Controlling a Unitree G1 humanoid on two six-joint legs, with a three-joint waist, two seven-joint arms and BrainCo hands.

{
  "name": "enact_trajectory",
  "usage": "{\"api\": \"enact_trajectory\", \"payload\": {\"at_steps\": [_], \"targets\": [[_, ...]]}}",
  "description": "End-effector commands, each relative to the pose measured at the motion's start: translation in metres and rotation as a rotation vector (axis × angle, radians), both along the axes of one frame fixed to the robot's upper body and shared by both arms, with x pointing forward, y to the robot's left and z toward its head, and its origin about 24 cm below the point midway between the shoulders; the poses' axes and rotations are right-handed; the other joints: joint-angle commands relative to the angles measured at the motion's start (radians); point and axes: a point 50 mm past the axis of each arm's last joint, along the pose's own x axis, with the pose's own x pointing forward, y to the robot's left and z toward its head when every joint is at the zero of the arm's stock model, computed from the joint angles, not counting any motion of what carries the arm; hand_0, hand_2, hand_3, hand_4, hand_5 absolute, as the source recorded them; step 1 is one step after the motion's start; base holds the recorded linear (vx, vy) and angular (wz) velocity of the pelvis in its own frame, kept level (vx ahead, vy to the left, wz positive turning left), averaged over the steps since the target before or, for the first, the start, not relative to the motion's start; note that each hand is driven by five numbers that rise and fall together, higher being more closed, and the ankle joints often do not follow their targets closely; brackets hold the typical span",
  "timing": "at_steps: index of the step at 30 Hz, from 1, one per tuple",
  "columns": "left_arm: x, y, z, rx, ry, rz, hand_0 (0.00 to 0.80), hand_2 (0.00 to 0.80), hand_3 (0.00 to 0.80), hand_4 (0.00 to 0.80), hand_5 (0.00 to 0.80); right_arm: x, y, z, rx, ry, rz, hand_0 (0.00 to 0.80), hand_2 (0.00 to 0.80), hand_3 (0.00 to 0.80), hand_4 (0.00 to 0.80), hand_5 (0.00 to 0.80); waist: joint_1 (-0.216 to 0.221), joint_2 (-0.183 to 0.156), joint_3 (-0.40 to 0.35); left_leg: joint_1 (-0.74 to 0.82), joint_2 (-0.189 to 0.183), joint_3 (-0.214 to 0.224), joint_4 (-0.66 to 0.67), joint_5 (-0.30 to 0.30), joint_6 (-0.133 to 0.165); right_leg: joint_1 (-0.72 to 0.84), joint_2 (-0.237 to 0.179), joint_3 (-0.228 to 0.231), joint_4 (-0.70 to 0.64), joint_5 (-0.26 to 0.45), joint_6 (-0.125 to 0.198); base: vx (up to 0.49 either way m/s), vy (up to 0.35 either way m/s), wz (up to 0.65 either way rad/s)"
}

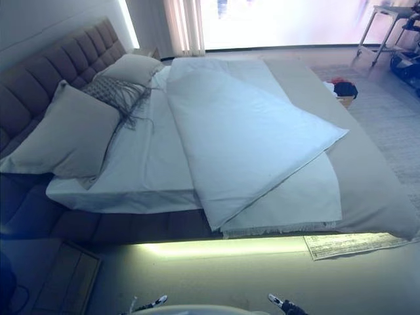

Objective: Make the bed neatly

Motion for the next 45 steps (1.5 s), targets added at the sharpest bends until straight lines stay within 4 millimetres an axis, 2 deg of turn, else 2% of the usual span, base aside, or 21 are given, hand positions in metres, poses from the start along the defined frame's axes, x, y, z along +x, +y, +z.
{"api": "enact_trajectory", "payload": {"at_steps": [1,7,9,10,12,13,14,16,17,20,22,24,26,28,31,36,37,39,41,43,45], "targets": [[0.024,-0.002,0.002,0.011,-0.047,0.061,0.0,0.0,0.0,0.0,0.0,0.041,0.008,0.005,0.004,-0.083,0.03,0.0,0.0,0.0,0.0,0.0,0.009,-0.015,0.023,0.061,-0.043,0.036,0.015,-0.109,0.048,-0.055,0.003,0.055,0.013,0.04,0.035,0.061,-0.066,0.03],[0.02,0.004,0.003,0.041,-0.033,0.064,0.0,0.0,0.0,0.0,0.0,0.057,0.006,0.009,-0.009,-0.127,0.021,0.0,0.0,0.0,0.0,0.0,0.004,-0.014,0.05,0.009,-0.036,0.038,0.132,-0.13,0.041,-0.087,0.007,0.071,0.056,0.028,0.012,0.004,-0.07,0.01],[0.019,0.005,0.003,0.049,-0.022,0.1,0.0,0.0,0.0,0.0,0.0,0.057,0.004,0.01,-0.024,-0.12,0.048,0.0,0.0,0.0,0.0,0.0,0.0,-0.027,0.067,-0.021,-0.037,0.034,0.23,-0.155,0.037,-0.097,0.001,0.078,0.077,0.027,-0.003,0.052,-0.082,0.06],[0.017,0.007,0.003,0.05,-0.02,0.122,0.0,0.0,0.0,0.0,0.0,0.057,0.004,0.01,-0.026,-0.12,0.062,0.0,0.0,0.0,0.0,0.0,-0.002,-0.045,0.077,-0.051,-0.03,0.048,0.343,-0.162,0.039,-0.103,-0.009,0.079,0.087,0.026,-0.017,0.051,-0.113,0.05],[0.013,0.008,0.002,0.032,-0.02,0.161,0.0,0.0,0.0,0.0,0.0,0.058,0.002,0.01,-0.03,-0.124,0.074,0.0,0.0,0.0,0.0,0.0,0.003,-0.063,0.097,-0.156,-0.028,0.042,0.555,-0.131,0.038,-0.113,-0.013,0.083,0.101,0.026,-0.044,0.038,-0.13,0.1],[0.012,0.007,0.002,0.023,-0.022,0.196,0.0,0.0,0.0,0.0,0.0,0.059,0.0,0.011,-0.041,-0.12,0.08,0.0,0.0,0.0,0.0,0.0,0.013,-0.068,0.119,-0.249,-0.029,0.034,0.678,-0.079,0.029,-0.111,-0.013,0.092,0.11,0.029,-0.056,0.043,-0.09,-0.04],[0.011,0.006,0.002,0.014,-0.021,0.209,0.0,0.0,0.0,0.0,0.0,0.059,-0.002,0.011,-0.051,-0.113,0.088,0.0,0.0,0.0,0.0,0.0,0.019,-0.061,0.134,-0.304,-0.025,0.028,0.7,-0.043,0.02,-0.107,-0.003,0.101,0.118,0.025,-0.06,0.066,-0.038,-0.35],[0.009,0.004,0.001,0.005,-0.007,0.222,0.0,0.0,0.0,0.0,0.0,0.057,-0.004,0.011,-0.07,-0.097,0.099,0.0,0.0,0.0,0.0,0.0,0.036,-0.041,0.163,-0.338,-0.02,0.028,0.617,0.018,0.002,-0.082,0.02,0.126,0.13,0.005,-0.059,0.222,0.072,-0.3],[0.002,0.003,0.0,0.007,0.011,0.233,0.0,0.0,0.0,0.0,0.0,0.056,-0.005,0.011,-0.066,-0.094,0.1,0.0,0.0,0.0,0.0,0.0,0.049,-0.019,0.173,-0.332,-0.003,0.035,0.449,0.07,-0.009,-0.056,0.048,0.146,0.136,-0.021,-0.053,0.38,0.129,-0.02],[-0.005,0.003,-0.001,0.016,0.031,0.217,0.0,0.0,0.0,0.0,0.0,0.056,-0.003,0.011,-0.049,-0.106,0.103,0.0,0.0,0.0,0.0,0.0,0.083,0.005,0.186,-0.34,0.027,0.036,0.093,0.161,-0.035,0.03,0.083,0.196,0.124,-0.069,-0.037,0.452,0.147,-0.08],[-0.007,0.001,-0.002,0.027,0.036,0.22,0.0,0.0,0.0,0.0,0.0,0.055,-0.002,0.011,-0.042,-0.111,0.114,0.0,0.0,0.0,0.0,0.0,0.104,-0.002,0.185,-0.371,0.033,0.026,0.014,0.168,-0.044,0.082,0.076,0.228,0.108,-0.097,-0.027,0.418,0.163,-0.17],[-0.006,0.0,-0.002,0.032,0.029,0.234,0.0,0.0,0.0,0.0,0.0,0.055,-0.003,0.011,-0.048,-0.118,0.122,0.0,0.0,0.0,0.0,0.0,0.11,-0.003,0.176,-0.368,0.05,0.064,0.029,0.15,-0.036,0.119,0.043,0.219,0.104,-0.133,-0.007,0.351,0.235,-0.55],[-0.002,0.003,-0.001,0.038,0.022,0.239,0.0,0.0,0.0,0.0,0.0,0.056,-0.001,0.01,-0.053,-0.112,0.122,0.0,0.0,0.0,0.0,0.0,0.114,-0.008,0.159,-0.35,0.06,0.092,0.051,0.131,-0.028,0.141,-0.006,0.181,0.115,-0.156,0.022,0.391,0.269,-0.55],[0.0,0.008,0.0,0.054,0.016,0.228,0.0,0.0,0.0,0.0,0.0,0.052,0.003,0.009,-0.031,-0.108,0.116,0.0,0.0,0.0,0.0,0.0,0.124,-0.015,0.137,-0.35,0.057,0.084,0.114,0.116,-0.023,0.158,-0.051,0.139,0.141,-0.165,0.047,0.48,0.271,-0.19],[0.005,0.016,0.002,0.071,0.01,0.165,0.0,0.0,0.0,0.0,0.0,0.05,0.01,0.007,-0.007,-0.126,0.119,0.0,0.0,0.0,0.0,0.0,0.124,-0.025,0.095,-0.356,0.038,0.086,0.194,0.068,0.009,0.154,-0.1,0.109,0.224,-0.157,0.067,0.463,0.291,-0.06],[0.021,0.029,0.008,0.102,-0.012,0.064,0.0,0.0,0.0,0.0,0.0,0.057,0.012,0.008,-0.008,-0.138,0.056,0.0,0.0,0.0,0.0,0.0,0.112,-0.037,0.043,-0.351,-0.037,0.075,0.237,0.002,0.086,0.081,-0.134,0.118,0.429,-0.016,0.09,0.375,0.256,0.19],[0.025,0.033,0.009,0.111,-0.013,0.038,0.0,0.0,0.0,0.0,0.0,0.055,0.01,0.008,-0.015,-0.135,0.038,0.0,0.0,0.0,0.0,0.0,0.095,-0.028,0.036,-0.319,-0.059,0.066,0.224,-0.015,0.106,-0.006,-0.136,0.133,0.57,0.043,0.09,0.345,0.224,0.11],[0.029,0.037,0.011,0.123,-0.013,0.002,0.0,0.0,0.0,0.0,0.0,0.053,0.005,0.009,-0.026,-0.135,0.02,0.0,0.0,0.0,0.0,0.0,0.075,-0.009,0.035,-0.291,-0.063,0.063,0.217,-0.028,0.117,-0.106,-0.127,0.134,0.642,0.068,0.075,0.297,0.163,0.14],[0.037,0.041,0.014,0.133,-0.026,-0.022,0.0,0.0,0.0,0.0,0.0,0.053,0.0,0.01,-0.033,-0.141,0.01,0.0,0.0,0.0,0.0,0.0,0.053,0.008,0.052,-0.257,-0.059,0.083,0.212,-0.033,0.114,-0.202,-0.135,0.092,0.607,0.047,0.053,0.226,0.029,0.32],[0.049,0.039,0.016,0.122,-0.067,-0.004,0.0,0.0,0.0,0.0,0.0,0.061,-0.007,0.014,-0.049,-0.167,0.009,0.0,0.0,0.0,0.0,0.0,0.034,0.028,0.088,-0.207,-0.048,0.098,0.2,-0.041,0.095,-0.324,-0.157,0.041,0.469,0.045,0.038,0.101,-0.112,0.08],[0.064,0.038,0.02,0.115,-0.121,0.002,0.0,0.0,0.0,0.0,0.0,0.079,-0.012,0.021,-0.047,-0.24,-0.054,0.0,0.0,0.0,0.0,0.0,0.008,0.02,0.144,-0.187,-0.059,0.074,0.223,-0.097,0.085,-0.445,-0.189,0.063,0.335,0.135,0.059,-0.064,-0.221,-0.09]]}}
